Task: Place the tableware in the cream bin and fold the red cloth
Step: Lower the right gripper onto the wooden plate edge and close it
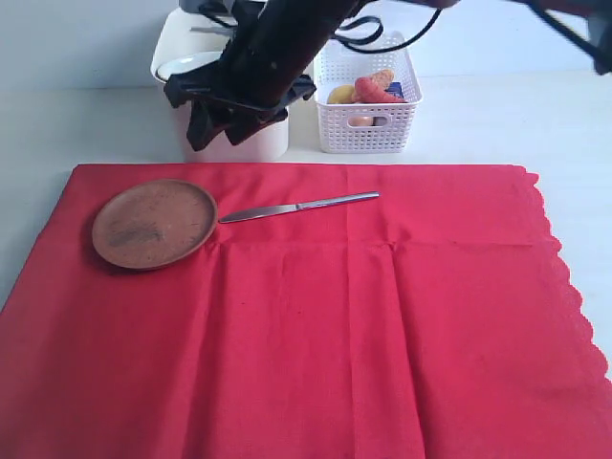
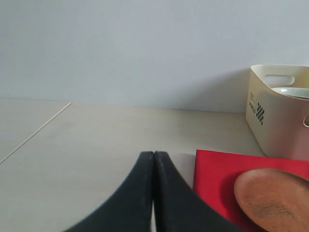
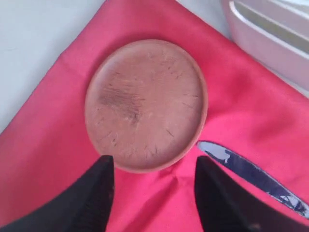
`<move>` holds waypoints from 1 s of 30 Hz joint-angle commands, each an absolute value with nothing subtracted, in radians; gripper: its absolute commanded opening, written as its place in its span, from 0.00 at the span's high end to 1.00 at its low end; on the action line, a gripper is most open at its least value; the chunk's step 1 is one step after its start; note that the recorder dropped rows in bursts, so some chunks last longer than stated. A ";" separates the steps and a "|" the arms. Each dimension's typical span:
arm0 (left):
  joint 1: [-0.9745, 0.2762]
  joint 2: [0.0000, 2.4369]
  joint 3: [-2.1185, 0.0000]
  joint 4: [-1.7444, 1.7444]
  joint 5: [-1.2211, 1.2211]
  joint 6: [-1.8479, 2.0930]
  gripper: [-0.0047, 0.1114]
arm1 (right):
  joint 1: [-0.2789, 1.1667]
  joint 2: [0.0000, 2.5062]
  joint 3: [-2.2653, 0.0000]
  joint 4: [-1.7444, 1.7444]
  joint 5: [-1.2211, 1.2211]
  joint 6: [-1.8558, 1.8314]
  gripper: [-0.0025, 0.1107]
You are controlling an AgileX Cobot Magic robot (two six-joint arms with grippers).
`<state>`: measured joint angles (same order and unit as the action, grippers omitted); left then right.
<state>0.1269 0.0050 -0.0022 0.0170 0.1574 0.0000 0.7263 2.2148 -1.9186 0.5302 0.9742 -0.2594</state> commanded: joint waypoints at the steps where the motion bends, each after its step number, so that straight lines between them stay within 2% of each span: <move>1: 0.129 0.000 0.000 0.011 0.155 -0.007 0.95 | 0.723 2.287 -1.922 0.546 0.903 -0.270 0.55; 13: 0.129 0.000 0.000 0.011 0.155 -0.007 0.95 | 0.723 2.399 -1.922 0.632 0.740 -0.274 0.55; 25: 0.129 0.000 0.000 0.011 0.155 -0.007 0.95 | 0.760 2.499 -1.922 0.730 0.686 -0.490 0.55; 30: 0.129 0.000 0.000 0.011 0.155 -0.007 0.95 | 0.771 2.499 -1.922 0.726 0.677 -0.533 0.61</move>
